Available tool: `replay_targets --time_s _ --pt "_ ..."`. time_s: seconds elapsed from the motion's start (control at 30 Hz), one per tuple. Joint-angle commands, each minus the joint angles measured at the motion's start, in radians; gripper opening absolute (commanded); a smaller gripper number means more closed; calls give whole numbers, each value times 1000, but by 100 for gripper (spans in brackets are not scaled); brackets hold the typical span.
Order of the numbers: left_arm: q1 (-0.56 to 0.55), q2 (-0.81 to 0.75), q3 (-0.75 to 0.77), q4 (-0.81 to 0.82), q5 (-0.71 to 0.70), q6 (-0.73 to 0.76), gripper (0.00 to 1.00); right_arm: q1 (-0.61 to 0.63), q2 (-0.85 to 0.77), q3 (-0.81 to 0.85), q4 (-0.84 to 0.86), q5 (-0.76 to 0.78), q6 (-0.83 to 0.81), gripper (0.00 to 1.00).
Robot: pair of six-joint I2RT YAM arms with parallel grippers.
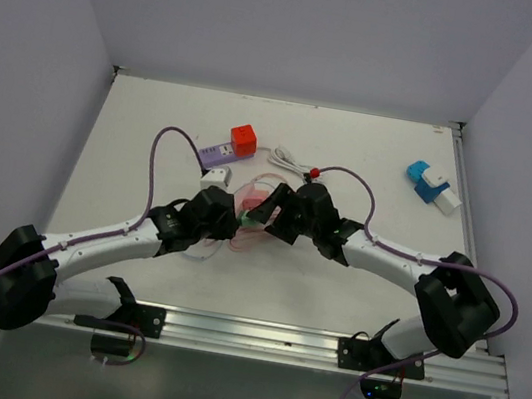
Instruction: Pull the plug off the socket
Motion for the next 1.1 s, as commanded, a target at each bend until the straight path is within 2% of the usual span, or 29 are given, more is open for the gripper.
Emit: replay_targets --time_s 0.0,0.23,0.4,0.43,0.53,0.63,0.7,1.07 --pt "4 -20 1 162 0 48 0 -2 10 4 118 -7 120 75" --pt "4 -7 -7 182 1 55 0 -2 84 4 156 -19 172 71" --pt "7 2 -5 199 0 62 0 -2 110 -14 190 -41 197 60" --pt "7 6 -4 200 2 65 0 -4 112 -17 195 -39 201 53" --pt "9 16 -1 191 -4 75 0 -18 101 -46 216 -27 220 39" --pt "10 16 -10 173 -35 79 0 -42 93 -77 232 -39 243 10" --pt "21 14 -25 162 -56 73 0 -54 90 -100 257 -51 259 1" --pt "144 16 -108 124 -50 -128 0 -80 47 -143 279 -74 266 0"
